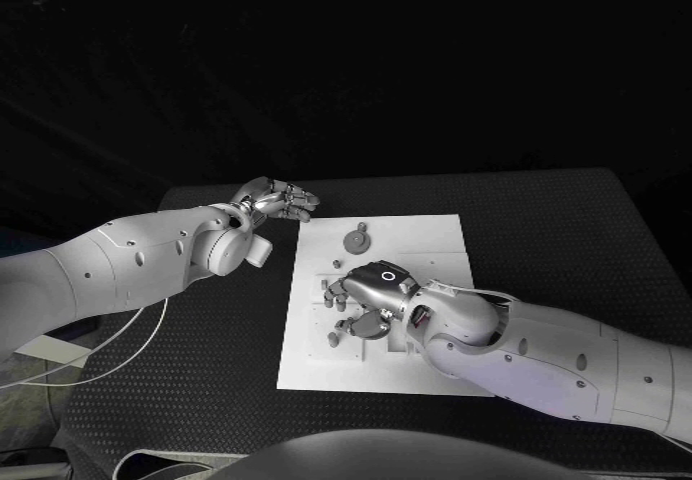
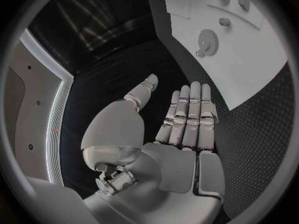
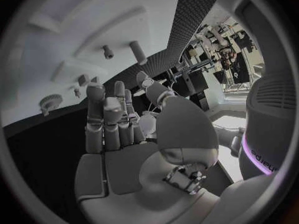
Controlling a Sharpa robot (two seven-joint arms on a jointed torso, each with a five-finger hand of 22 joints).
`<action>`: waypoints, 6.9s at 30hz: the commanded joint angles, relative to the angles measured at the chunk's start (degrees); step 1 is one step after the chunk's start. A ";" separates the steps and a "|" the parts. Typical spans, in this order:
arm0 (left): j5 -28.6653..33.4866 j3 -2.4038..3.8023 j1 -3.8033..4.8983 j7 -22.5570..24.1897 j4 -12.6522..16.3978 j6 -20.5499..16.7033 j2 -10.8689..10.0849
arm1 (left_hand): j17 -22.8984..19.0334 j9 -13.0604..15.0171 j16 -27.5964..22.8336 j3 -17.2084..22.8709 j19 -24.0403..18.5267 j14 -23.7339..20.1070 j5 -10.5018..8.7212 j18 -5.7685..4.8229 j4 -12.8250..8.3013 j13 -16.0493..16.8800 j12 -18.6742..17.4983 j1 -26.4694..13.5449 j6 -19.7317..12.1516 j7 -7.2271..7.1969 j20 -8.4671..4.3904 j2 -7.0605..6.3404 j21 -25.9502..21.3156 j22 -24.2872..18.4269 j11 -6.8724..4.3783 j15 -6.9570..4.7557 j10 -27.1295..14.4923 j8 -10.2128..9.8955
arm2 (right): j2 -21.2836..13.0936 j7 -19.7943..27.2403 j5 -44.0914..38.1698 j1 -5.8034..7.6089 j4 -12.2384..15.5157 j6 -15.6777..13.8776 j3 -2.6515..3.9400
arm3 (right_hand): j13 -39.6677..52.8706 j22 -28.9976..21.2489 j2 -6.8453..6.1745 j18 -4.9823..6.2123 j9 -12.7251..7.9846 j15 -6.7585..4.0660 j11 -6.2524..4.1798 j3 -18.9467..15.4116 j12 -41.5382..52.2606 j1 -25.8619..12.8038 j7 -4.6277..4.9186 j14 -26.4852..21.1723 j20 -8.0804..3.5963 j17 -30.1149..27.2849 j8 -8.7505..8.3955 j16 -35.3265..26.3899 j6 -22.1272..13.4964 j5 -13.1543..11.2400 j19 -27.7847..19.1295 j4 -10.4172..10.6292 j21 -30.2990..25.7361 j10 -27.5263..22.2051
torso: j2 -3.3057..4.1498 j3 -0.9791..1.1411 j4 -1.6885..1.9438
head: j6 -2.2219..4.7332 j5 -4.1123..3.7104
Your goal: Assemble the parts on the task board
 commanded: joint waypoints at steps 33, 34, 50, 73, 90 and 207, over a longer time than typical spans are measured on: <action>0.16 0.00 0.04 -0.24 -1.03 1.82 0.84 | 0.32 -0.15 -0.54 -0.35 0.00 0.24 -0.14 0.39 0.10 -0.15 0.23 -0.52 -0.36 -0.21 0.21 0.09 0.37 -0.17 0.13 0.17 -0.13 0.24 | -21.52 -22.73 26.84 9.40 10.18 26.73 2.52 | 44.29 1.39 1.16 4.86 9.19 -5.83 -6.43 -0.01 47.57 -14.30 -4.28 1.61 -1.96 4.53 5.43 5.54 4.85 2.05 1.69 19.15 2.61 -1.42 | -0.47 -0.12 -0.68 | 1.55 -2.02; 0.16 -0.01 0.04 -0.32 -1.04 1.86 0.82 | 0.33 -0.16 -0.54 -0.36 -0.01 0.24 -0.14 0.39 0.11 -0.15 0.23 -0.53 -0.36 -0.21 0.21 0.10 0.37 -0.18 0.13 0.17 -0.13 0.24 | -21.86 -23.35 27.65 9.40 10.15 27.80 2.30 | 44.43 1.40 1.11 4.86 9.19 -5.82 -6.41 0.10 47.76 -14.62 -4.26 1.60 -1.99 4.67 5.24 5.69 4.76 1.90 1.70 19.62 2.76 -1.41 | -0.49 -0.12 -0.70 | 1.52 -2.03; 0.16 -0.03 0.02 -0.58 -1.22 2.33 1.01 | 0.48 -0.21 -0.76 -0.46 -0.09 0.16 -0.14 0.36 0.23 -0.22 0.21 -0.80 -0.41 -0.23 0.24 0.14 0.34 -0.25 0.14 0.22 -0.19 0.25 | -20.34 -25.32 31.86 9.39 7.98 31.40 -1.70 | 43.78 1.37 0.65 4.86 7.54 -6.52 -7.14 -1.60 47.48 -20.03 -4.98 1.42 -2.62 6.35 3.43 6.66 7.51 0.38 0.94 26.41 4.47 0.14 | -0.41 -0.22 -0.64 | 1.71 -2.81; 0.16 -0.03 0.02 -0.57 -1.20 2.32 0.85 | 0.61 -0.24 -0.89 -0.50 -0.13 0.15 -0.14 0.36 0.29 -0.27 0.20 -0.96 -0.44 -0.22 0.25 0.17 0.34 -0.30 0.15 0.23 -0.21 0.27 | -15.96 -25.54 29.42 7.76 4.69 32.98 -3.79 | 43.88 1.28 -0.57 4.86 7.03 -6.36 -6.96 -1.82 47.36 -19.29 -4.78 1.00 -2.70 6.01 2.41 6.44 7.19 0.37 0.43 28.12 4.90 -0.04 | -0.45 -0.10 -0.61 | 1.07 -2.69; 0.16 -0.03 0.02 -0.60 -1.18 2.32 0.74 | 0.71 -0.27 -0.99 -0.52 -0.16 0.16 -0.14 0.36 0.30 -0.30 0.20 -1.03 -0.46 -0.21 0.25 0.17 0.34 -0.33 0.15 0.24 -0.23 0.27 | -14.61 -25.67 27.87 7.37 3.74 33.30 -3.91 | 43.98 1.26 0.66 4.86 6.92 -6.27 -6.87 -2.76 47.33 -16.98 -4.69 1.02 -2.52 6.08 2.01 6.29 7.41 0.42 0.16 27.08 5.23 -0.13 | -0.43 -0.17 -0.66 | 0.82 -2.67; 0.07 -0.04 0.03 -1.02 -0.91 2.40 0.31 | 1.36 -0.42 -1.63 -0.49 -0.36 0.12 -0.14 0.35 0.38 -0.50 0.23 -1.28 -0.53 -0.14 0.32 0.18 0.36 -0.52 0.20 0.31 -0.28 0.38 | -8.91 -26.19 44.71 8.77 0.97 27.94 -4.76 | 43.85 0.98 7.81 4.86 7.12 -6.34 -6.97 0.81 46.69 -26.84 -4.81 1.25 -1.60 6.27 0.02 5.23 9.55 0.43 0.30 4.74 4.63 0.23 | -0.44 -0.22 -0.69 | -0.10 -2.15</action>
